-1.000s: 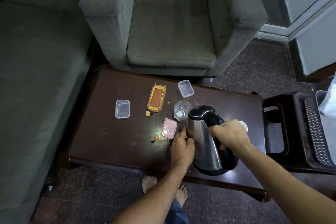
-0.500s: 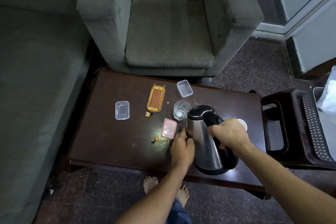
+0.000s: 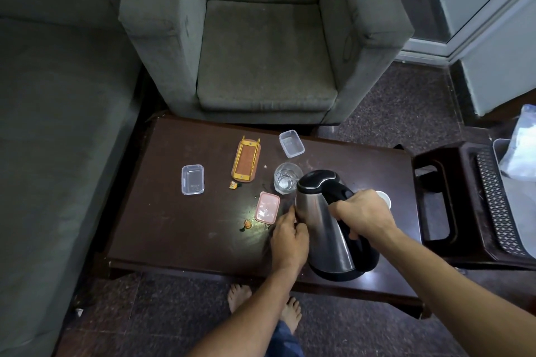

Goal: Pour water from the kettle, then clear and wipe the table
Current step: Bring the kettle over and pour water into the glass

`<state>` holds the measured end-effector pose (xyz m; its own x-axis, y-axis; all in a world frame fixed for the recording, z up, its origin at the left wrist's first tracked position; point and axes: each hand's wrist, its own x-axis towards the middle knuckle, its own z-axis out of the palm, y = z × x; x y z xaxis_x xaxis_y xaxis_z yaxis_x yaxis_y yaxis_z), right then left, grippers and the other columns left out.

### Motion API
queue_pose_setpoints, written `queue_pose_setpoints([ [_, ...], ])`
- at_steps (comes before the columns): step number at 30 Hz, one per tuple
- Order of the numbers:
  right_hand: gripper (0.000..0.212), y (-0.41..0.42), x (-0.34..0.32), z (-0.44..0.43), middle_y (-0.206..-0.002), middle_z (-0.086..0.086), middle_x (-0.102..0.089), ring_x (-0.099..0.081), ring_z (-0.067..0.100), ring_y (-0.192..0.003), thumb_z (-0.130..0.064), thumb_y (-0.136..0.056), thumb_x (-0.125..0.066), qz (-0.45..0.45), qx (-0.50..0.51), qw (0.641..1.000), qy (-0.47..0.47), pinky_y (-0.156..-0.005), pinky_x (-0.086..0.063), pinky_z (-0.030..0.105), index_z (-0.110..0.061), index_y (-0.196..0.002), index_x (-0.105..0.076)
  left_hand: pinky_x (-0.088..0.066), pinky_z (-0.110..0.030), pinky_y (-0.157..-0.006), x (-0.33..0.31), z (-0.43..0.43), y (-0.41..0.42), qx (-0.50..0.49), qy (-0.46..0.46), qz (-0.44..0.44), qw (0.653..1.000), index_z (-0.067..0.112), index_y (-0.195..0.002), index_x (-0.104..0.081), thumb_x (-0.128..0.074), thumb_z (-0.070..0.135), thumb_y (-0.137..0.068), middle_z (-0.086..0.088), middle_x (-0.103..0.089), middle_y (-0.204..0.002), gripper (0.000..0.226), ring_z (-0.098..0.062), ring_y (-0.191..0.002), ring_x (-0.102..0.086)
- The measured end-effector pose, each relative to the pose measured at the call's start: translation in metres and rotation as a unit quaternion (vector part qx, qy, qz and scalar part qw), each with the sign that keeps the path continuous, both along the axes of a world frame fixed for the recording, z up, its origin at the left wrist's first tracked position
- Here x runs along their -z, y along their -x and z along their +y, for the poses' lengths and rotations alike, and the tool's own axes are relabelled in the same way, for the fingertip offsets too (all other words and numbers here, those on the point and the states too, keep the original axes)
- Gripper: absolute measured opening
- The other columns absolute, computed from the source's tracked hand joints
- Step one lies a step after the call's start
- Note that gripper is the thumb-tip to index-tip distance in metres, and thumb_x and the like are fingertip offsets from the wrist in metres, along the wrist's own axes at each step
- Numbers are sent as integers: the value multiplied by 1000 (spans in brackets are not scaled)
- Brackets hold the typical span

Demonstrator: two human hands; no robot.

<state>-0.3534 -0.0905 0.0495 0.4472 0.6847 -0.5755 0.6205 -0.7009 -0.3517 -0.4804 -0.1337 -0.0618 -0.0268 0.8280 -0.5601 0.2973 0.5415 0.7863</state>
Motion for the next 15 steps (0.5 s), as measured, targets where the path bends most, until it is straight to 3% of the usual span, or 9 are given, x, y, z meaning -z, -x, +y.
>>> queue_pose_setpoints([
  [15,21,-3,0,4,-39,6,-62,-67,24,-39,-27,-59,-59,-5,-12,1000,1,-50,-54,27,-29,-38,-61,-48,-47,-105,-4,3,-1,4,0,13,1000,16,-139,-61,-48,6,-90,-9,-68,-128,51,-32,-120,-61],
])
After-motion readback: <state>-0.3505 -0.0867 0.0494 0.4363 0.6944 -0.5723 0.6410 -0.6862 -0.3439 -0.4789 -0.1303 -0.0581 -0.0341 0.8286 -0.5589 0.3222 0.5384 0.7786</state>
